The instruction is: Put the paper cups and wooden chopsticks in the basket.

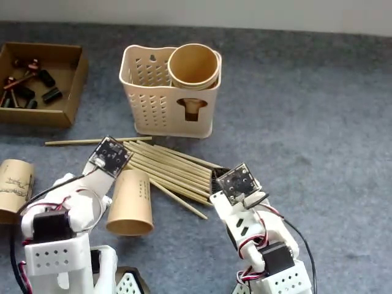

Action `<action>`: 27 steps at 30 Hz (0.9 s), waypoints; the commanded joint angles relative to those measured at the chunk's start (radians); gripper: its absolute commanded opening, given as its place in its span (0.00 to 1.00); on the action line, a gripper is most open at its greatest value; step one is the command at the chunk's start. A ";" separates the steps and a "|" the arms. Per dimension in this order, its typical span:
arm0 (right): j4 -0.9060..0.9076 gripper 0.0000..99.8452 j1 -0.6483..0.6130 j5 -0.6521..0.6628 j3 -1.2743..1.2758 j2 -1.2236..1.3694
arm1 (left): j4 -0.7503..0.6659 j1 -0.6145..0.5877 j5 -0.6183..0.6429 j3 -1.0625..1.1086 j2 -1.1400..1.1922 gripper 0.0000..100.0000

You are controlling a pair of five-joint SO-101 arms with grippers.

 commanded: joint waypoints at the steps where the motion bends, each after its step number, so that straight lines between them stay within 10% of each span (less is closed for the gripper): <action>1: -0.039 0.01 -0.001 0.003 0.104 -0.007 | 0.057 0.056 -0.072 -0.053 0.035 0.05; 27: -0.039 0.01 -0.001 0.003 0.104 -0.007 | 0.252 0.242 -0.155 -0.206 0.137 0.19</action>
